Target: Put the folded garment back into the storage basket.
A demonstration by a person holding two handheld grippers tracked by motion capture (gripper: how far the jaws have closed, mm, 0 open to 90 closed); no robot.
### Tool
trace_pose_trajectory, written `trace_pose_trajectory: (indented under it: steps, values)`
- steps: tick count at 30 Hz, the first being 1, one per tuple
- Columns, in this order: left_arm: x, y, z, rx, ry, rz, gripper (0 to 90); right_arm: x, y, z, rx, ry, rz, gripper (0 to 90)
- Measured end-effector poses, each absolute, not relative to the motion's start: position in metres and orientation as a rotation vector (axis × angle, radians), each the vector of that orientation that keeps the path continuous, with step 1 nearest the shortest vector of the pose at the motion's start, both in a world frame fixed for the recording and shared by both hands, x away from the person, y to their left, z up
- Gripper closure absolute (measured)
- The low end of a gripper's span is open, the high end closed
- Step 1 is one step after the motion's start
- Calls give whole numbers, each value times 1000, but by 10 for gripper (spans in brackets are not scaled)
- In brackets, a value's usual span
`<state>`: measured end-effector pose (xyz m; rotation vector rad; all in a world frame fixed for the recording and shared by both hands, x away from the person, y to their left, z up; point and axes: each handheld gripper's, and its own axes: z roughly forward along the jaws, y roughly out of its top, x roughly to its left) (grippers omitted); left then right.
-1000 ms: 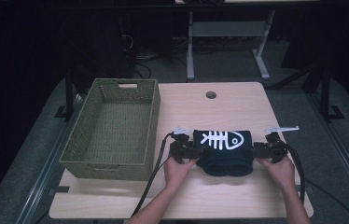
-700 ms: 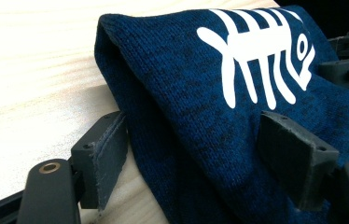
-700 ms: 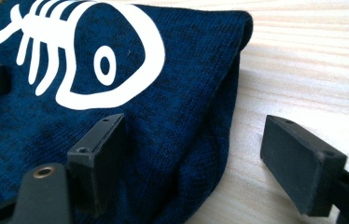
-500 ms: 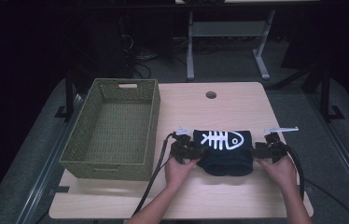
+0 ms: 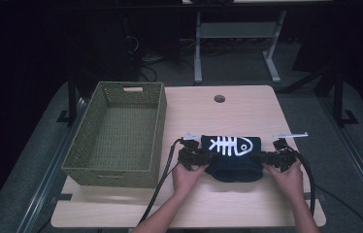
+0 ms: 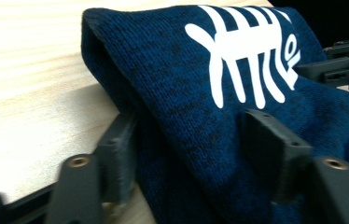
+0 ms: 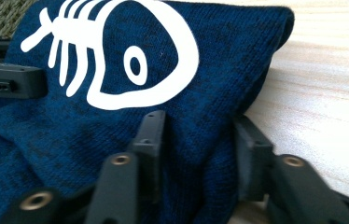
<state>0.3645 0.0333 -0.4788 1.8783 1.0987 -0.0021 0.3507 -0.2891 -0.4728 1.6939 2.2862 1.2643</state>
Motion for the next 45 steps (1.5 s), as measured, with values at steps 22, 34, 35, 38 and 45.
trace_pose_trajectory:
  steps: [22,34,35,38,45]
  values:
    - [359,44,-447,1870,1043,-76,678,337,-289,-450,1756,2249,1401,719]
    - [353,58,-415,1867,1002,-57,677,329,-282,-420,1769,2239,1481,717]
    - [353,59,-412,1867,1000,-59,677,329,-281,-419,1763,2237,1491,717]
    - [352,63,-405,1868,993,-61,677,328,-279,-410,1763,2237,1501,717]
    - [351,69,-384,1884,966,-62,678,326,-276,-397,1754,2231,1548,717]
